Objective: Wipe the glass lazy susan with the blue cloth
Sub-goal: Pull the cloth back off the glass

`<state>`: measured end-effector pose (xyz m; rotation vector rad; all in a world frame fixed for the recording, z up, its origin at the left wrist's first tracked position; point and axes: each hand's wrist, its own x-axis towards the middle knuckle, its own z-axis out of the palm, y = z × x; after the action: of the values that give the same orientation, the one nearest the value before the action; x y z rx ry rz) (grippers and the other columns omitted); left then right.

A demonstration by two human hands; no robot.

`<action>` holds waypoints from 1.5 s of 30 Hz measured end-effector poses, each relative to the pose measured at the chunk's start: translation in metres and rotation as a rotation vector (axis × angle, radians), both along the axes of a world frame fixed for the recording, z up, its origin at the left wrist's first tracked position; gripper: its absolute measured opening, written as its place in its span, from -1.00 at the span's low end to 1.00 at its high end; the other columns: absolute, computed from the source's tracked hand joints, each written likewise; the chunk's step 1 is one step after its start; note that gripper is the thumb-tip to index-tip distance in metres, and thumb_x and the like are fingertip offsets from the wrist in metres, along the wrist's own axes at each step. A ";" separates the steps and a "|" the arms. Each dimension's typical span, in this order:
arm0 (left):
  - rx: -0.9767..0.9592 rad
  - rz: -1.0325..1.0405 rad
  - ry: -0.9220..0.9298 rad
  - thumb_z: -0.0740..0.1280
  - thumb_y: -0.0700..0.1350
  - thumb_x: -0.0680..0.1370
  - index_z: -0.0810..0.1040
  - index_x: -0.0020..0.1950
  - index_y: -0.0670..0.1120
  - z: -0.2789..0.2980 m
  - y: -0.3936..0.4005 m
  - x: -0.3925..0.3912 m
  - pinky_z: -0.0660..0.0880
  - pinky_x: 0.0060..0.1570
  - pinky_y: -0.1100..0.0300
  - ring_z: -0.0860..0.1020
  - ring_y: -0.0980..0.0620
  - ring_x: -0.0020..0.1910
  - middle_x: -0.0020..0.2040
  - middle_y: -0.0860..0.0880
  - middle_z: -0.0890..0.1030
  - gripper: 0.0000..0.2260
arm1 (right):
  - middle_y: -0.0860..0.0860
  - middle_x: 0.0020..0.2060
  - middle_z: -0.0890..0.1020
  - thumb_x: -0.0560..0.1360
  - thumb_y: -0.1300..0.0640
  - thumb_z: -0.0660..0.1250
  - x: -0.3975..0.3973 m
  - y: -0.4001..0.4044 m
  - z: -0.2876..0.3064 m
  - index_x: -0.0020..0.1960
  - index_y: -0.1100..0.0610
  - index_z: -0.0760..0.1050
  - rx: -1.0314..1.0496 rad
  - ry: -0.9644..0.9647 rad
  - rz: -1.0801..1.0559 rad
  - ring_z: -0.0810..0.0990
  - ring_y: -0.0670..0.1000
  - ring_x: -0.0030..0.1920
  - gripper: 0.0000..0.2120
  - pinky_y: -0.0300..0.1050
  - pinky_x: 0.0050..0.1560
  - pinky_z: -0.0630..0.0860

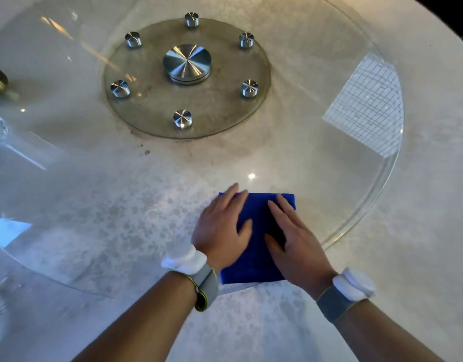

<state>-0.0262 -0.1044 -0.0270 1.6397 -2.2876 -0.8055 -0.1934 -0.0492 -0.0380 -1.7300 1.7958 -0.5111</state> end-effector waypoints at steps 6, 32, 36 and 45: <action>0.170 0.338 0.033 0.42 0.05 0.45 0.44 0.34 -0.04 0.019 -0.027 0.030 0.51 0.11 0.04 0.54 -0.07 0.15 0.23 -0.05 0.54 -0.51 | -0.05 0.05 0.58 0.49 0.04 0.39 -0.016 0.004 0.026 0.35 0.01 0.42 0.124 0.005 -0.392 0.56 -0.04 -0.08 -0.56 -0.23 -0.16 0.41; 0.644 0.541 0.631 0.47 -0.23 0.43 0.63 -0.19 -0.15 0.035 0.072 0.032 0.60 -0.15 -0.09 0.68 -0.23 -0.15 -0.20 -0.20 0.72 -0.96 | 0.27 -0.22 0.66 0.42 0.30 0.47 -0.023 0.055 0.059 -0.13 0.21 0.53 0.244 -0.655 -0.497 0.55 0.08 -0.28 -0.88 0.00 -0.24 0.45; 0.779 0.536 0.696 0.44 -0.27 0.45 0.62 -0.15 -0.20 0.023 0.111 0.020 0.59 -0.25 0.03 0.68 -0.17 -0.18 -0.16 -0.22 0.72 -0.97 | 0.18 -0.27 0.65 0.42 0.37 0.45 -0.043 0.093 0.054 -0.12 0.25 0.52 0.304 -0.716 -0.583 0.56 0.08 -0.28 -0.88 -0.05 -0.25 0.47; 0.873 0.536 0.571 0.46 -0.22 0.44 0.64 -0.10 -0.16 0.002 0.146 -0.008 0.64 -0.07 -0.15 0.69 -0.16 -0.11 -0.15 -0.15 0.73 -0.93 | -0.01 -0.42 0.62 0.45 0.41 0.41 -0.076 0.130 0.028 -0.19 0.20 0.53 0.453 -0.713 -0.642 0.55 0.00 -0.35 -0.85 -0.20 -0.35 0.43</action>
<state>-0.0342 0.0421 -0.0254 1.8238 -1.0550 -1.9403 -0.2690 0.0808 -0.0098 -0.5299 1.6989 -0.7779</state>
